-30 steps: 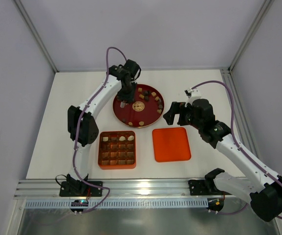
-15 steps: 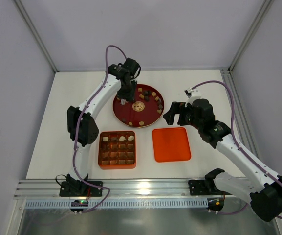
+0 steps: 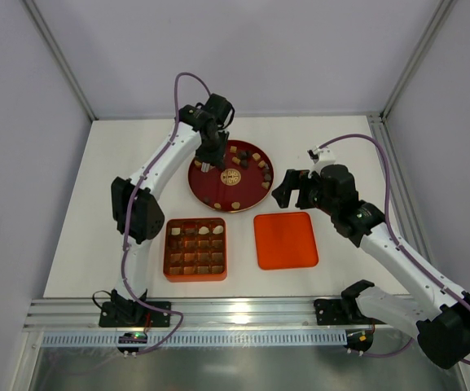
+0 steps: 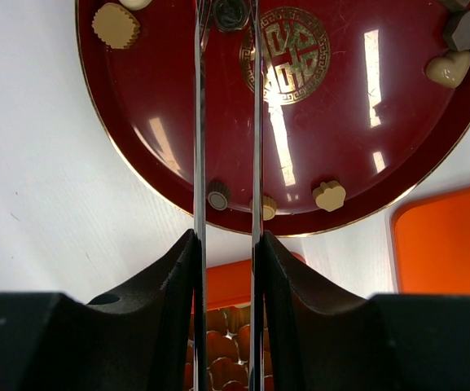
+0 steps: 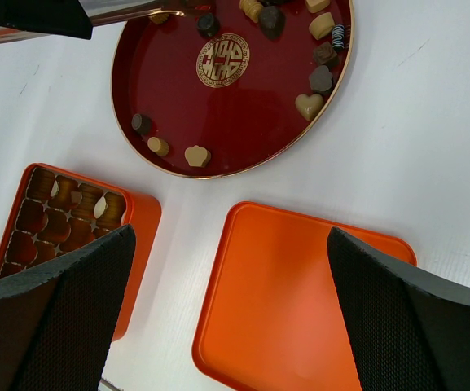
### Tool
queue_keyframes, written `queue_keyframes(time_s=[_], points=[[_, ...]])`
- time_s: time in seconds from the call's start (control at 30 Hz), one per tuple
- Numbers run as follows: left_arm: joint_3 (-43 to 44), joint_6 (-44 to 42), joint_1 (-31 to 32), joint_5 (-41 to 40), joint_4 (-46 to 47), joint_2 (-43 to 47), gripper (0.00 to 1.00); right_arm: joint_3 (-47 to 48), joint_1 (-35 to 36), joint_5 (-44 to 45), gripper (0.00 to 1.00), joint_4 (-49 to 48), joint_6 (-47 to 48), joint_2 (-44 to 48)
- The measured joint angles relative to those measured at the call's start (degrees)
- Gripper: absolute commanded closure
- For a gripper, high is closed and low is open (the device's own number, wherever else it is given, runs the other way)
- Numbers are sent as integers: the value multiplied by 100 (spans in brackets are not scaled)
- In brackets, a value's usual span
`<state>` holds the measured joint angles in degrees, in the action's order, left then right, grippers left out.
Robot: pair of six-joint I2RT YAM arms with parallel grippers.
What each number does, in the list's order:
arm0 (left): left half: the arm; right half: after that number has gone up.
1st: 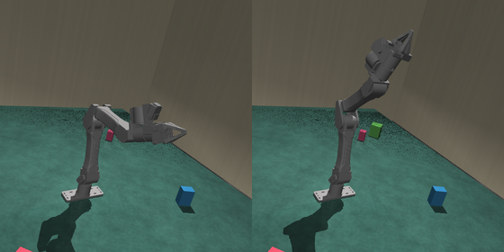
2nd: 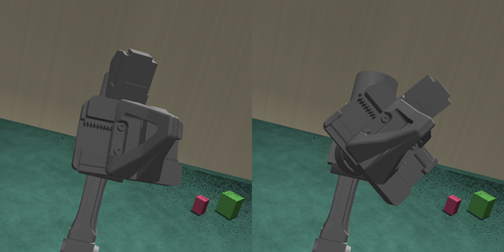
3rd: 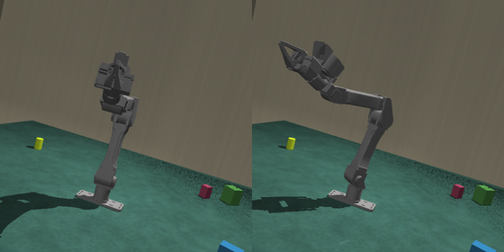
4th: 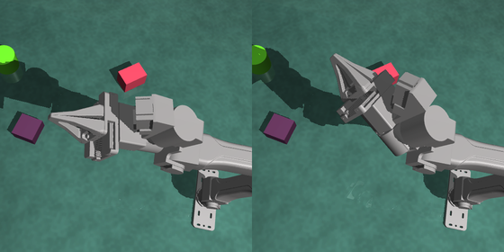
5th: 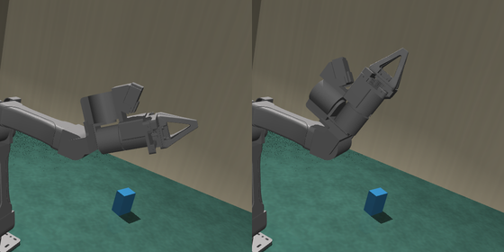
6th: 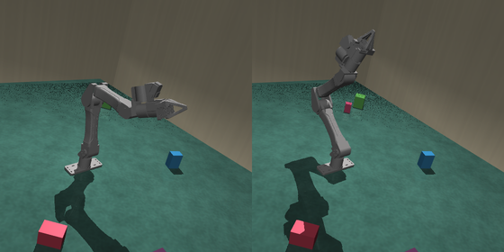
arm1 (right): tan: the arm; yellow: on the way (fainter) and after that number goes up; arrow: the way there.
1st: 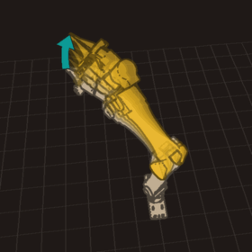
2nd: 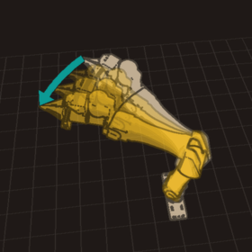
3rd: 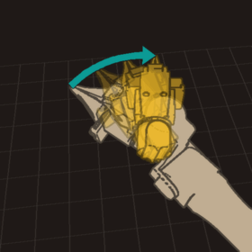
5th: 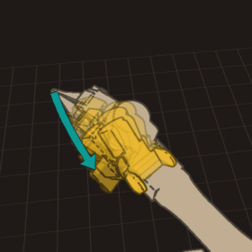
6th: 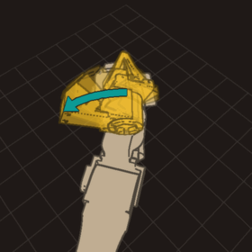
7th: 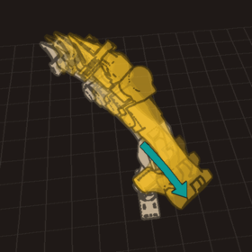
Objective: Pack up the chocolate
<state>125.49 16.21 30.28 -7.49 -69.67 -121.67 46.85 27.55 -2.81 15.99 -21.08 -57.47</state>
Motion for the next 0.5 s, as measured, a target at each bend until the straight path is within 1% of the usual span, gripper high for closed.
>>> queue_keyframes(time_s=[0.4,0.5], points=[[0,2,0,0,-7,0,64,0,0,11,0,46,0,4],[0,2,0,0,-7,0,62,0,0,13,0,55,0,24]])
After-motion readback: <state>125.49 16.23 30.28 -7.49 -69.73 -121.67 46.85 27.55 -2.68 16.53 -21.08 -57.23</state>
